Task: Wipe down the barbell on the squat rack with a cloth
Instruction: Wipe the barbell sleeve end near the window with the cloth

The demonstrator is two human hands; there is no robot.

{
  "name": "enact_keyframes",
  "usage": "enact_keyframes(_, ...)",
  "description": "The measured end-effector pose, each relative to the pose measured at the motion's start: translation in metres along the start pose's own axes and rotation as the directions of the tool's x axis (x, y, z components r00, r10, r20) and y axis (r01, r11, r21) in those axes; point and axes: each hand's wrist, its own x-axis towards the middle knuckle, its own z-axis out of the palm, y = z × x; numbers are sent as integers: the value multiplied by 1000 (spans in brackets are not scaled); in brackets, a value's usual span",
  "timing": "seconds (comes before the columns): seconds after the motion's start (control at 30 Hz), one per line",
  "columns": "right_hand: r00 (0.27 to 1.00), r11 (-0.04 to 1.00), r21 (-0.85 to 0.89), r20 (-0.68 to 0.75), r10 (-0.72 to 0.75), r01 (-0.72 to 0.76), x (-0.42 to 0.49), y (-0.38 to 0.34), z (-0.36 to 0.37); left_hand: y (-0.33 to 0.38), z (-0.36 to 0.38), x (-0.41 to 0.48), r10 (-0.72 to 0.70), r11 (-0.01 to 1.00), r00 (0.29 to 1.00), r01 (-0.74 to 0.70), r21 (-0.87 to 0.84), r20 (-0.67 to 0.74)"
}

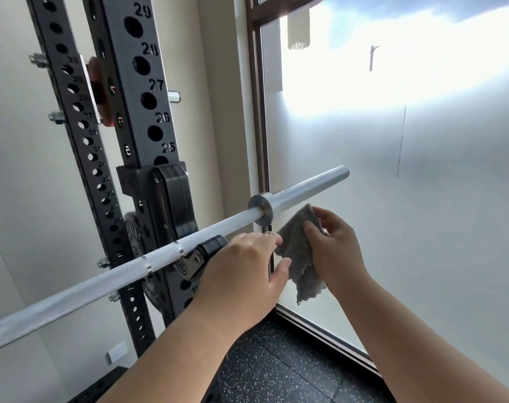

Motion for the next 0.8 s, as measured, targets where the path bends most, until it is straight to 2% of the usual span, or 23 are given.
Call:
enact_keyframes(0.2,998,1000,-13,-65,-12,11,17,2,4,3,8,6,6,1000,1000,-6,9,-18)
enact_keyframes(0.4,994,999,-6,-102,37,-38,49,12,11,0,33,25,23,993,999,-18,117,-43)
enact_keyframes(0.53,989,988,134,-135,-60,78,73,21,17,0,57,44,-15,984,994,34,177,-106)
enact_keyframes(0.6,968,963,125,-107,-227,240,84,25,21,-1,66,58,-56,968,986,93,234,-160)
enact_keyframes(0.67,895,894,91,40,-444,439,97,35,27,-2,71,78,-108,948,970,167,273,-219)
enact_keyframes(0.73,722,752,38,251,-645,658,110,53,32,-4,73,98,-167,920,950,247,305,-263)
enact_keyframes(0.8,539,585,-8,397,-743,811,121,72,31,-11,75,117,-224,884,930,320,340,-292)
